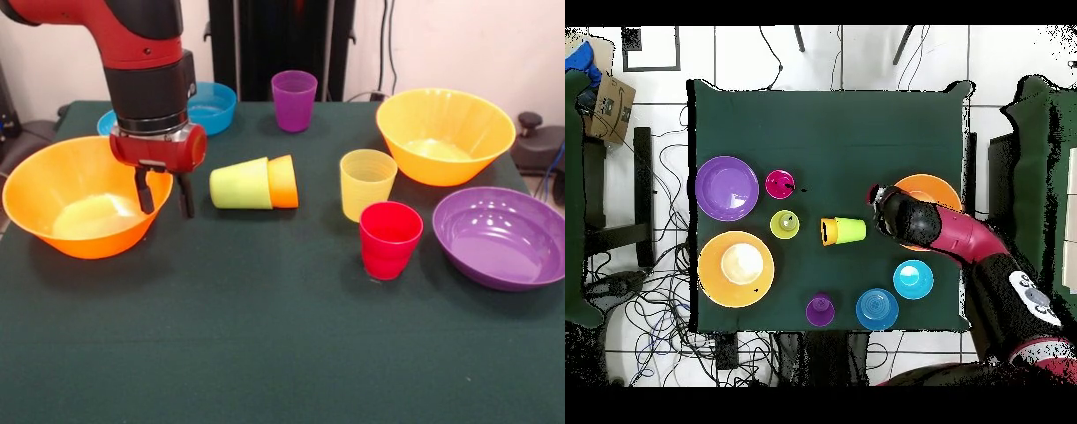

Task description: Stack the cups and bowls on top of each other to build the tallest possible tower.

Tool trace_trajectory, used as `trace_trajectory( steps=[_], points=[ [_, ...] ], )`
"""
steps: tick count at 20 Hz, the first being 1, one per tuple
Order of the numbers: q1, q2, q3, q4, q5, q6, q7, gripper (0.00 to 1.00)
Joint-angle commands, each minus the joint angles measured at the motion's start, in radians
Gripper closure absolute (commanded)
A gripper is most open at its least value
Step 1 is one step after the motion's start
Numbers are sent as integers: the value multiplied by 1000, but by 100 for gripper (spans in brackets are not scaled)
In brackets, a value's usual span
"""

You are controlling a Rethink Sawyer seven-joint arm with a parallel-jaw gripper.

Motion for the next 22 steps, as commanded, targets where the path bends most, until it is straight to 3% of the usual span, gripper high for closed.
trace_trajectory(
  steps=[1, 22],
  points=[
    [27, -42, 1, -2, -47, 14, 28, 0],
    [33, -36, -7, 11, -47, -12, 52, 0]
  ],
)
